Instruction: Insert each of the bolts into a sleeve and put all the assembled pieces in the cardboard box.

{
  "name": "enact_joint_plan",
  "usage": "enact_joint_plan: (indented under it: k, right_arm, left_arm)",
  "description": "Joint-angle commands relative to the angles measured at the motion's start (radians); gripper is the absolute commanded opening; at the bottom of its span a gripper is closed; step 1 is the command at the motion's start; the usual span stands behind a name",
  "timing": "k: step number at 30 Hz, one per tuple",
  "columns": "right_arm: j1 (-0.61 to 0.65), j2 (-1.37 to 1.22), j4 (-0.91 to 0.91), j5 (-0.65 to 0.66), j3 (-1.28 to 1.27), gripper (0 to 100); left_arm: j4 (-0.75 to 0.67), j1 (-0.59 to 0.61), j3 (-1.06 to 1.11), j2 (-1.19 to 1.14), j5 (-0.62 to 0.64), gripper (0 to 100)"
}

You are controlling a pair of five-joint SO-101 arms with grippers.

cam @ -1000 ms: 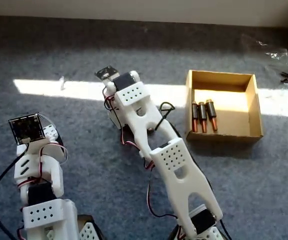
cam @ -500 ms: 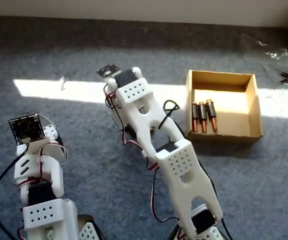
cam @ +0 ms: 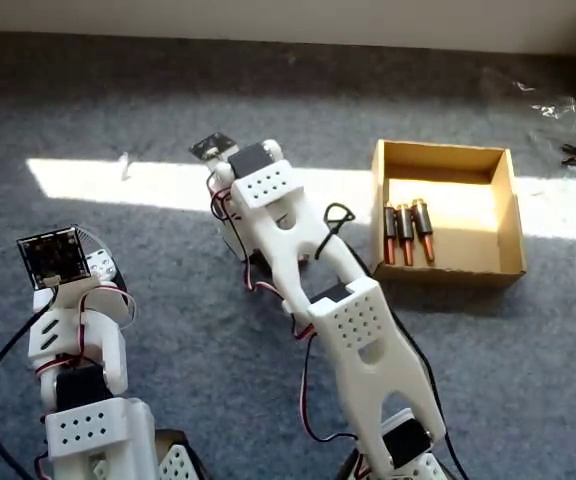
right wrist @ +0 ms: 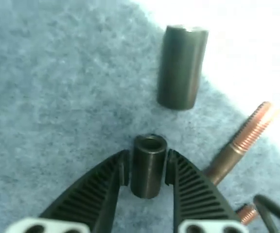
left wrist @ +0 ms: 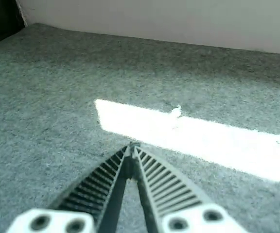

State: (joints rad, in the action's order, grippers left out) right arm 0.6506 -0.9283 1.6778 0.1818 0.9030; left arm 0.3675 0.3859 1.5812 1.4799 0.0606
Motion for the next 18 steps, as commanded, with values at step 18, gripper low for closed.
enact_joint_plan:
  k: [18]
  right_arm:
    - [-0.015,0.002,-0.01,0.011,-0.001,11.7]
  left_arm:
    - [-0.021,0.005,-0.008,0.012,0.005,1]
